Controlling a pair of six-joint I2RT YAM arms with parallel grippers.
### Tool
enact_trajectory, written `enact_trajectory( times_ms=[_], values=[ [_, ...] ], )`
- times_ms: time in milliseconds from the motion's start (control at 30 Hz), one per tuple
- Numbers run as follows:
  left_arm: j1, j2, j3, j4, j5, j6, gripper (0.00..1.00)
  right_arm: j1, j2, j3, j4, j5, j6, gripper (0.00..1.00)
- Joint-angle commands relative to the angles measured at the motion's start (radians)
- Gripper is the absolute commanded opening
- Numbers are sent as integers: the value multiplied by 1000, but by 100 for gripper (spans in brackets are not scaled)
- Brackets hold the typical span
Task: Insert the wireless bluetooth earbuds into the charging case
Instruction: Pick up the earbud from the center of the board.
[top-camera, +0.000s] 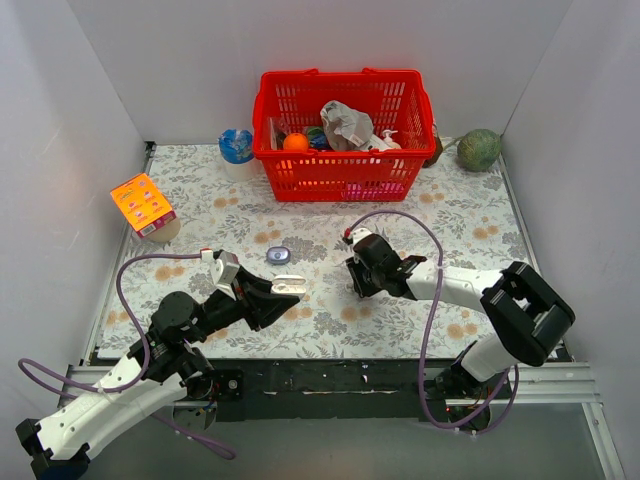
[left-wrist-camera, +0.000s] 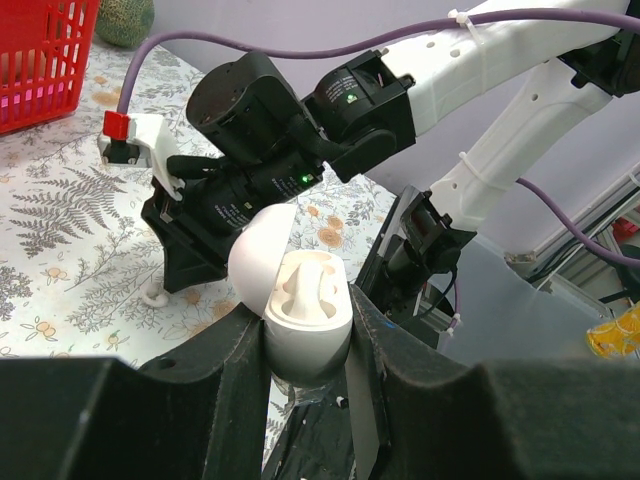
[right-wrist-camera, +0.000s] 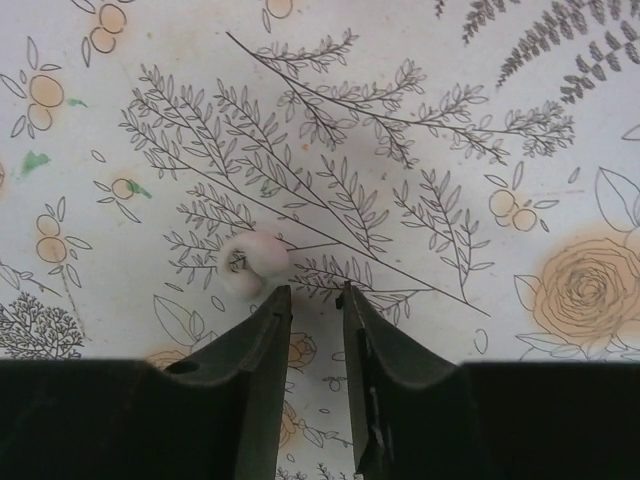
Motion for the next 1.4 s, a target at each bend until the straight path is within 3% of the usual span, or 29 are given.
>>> enact_trajectory(
  times_ms=[0, 167, 300, 367, 400, 500, 700, 967, 1367],
  values=[
    [-4, 4, 4, -1, 9, 13, 0, -14, -43, -30, -55, 54, 6, 41],
    [-4, 3, 1, -1, 11, 7, 0, -14, -112, -45, -34, 58, 68, 45],
    [-4, 6, 2, -1, 8, 4, 0, -12, -148, -66, 34, -15, 112, 40],
    [-4, 13, 2, -1, 8, 4, 0, -11, -136, -57, 48, -56, 128, 32],
    [-4, 15, 2, -1, 12, 4, 0, -9, -126, -54, 52, -73, 129, 17],
    [-4, 24, 4, -1, 15, 2, 0, 21, -108, -50, 75, -119, 121, 2],
    [-4, 26, 1, 3, 15, 1, 0, 43, -54, -31, 107, -164, 109, 1],
    [-4, 26, 1, 1, 14, 1, 0, 25, -2, -2, 92, -89, 89, 1],
    [-4, 27, -1, 1, 14, 4, 0, -25, -37, -34, 86, -73, 50, 1]
  ],
)
